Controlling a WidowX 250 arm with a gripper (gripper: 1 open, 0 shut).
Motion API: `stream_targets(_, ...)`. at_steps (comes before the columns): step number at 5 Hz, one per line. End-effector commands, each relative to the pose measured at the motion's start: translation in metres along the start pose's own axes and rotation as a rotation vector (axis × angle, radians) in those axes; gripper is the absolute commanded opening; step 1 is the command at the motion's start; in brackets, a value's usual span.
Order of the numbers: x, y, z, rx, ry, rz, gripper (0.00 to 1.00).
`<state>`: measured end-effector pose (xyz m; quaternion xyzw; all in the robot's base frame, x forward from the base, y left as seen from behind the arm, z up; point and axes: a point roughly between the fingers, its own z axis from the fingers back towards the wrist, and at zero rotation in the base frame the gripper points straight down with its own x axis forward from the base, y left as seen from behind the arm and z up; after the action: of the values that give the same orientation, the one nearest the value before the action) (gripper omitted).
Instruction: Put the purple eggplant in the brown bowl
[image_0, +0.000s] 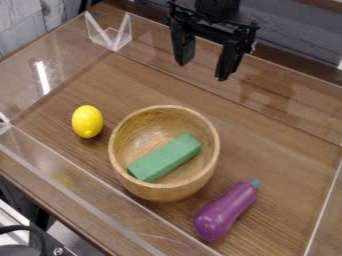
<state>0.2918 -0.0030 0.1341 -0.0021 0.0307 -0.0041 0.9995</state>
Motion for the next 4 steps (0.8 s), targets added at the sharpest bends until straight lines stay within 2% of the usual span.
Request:
stream_targets(1, -0.012, -0.007, -0.01, -0.007, 0.027, -0.007, 1.0)
stream_targets(2, -0.037, -0.02, -0.019, -0.021, 0.028, -0.058, 1.0)
stream_targets(3, -0.06, -0.034, -0.021, -0.029, 0.008, -0.1, 1.0)
stream_targets(4, -0.077, -0.047, -0.024, -0.035, 0.004, -0.123, 1.0)
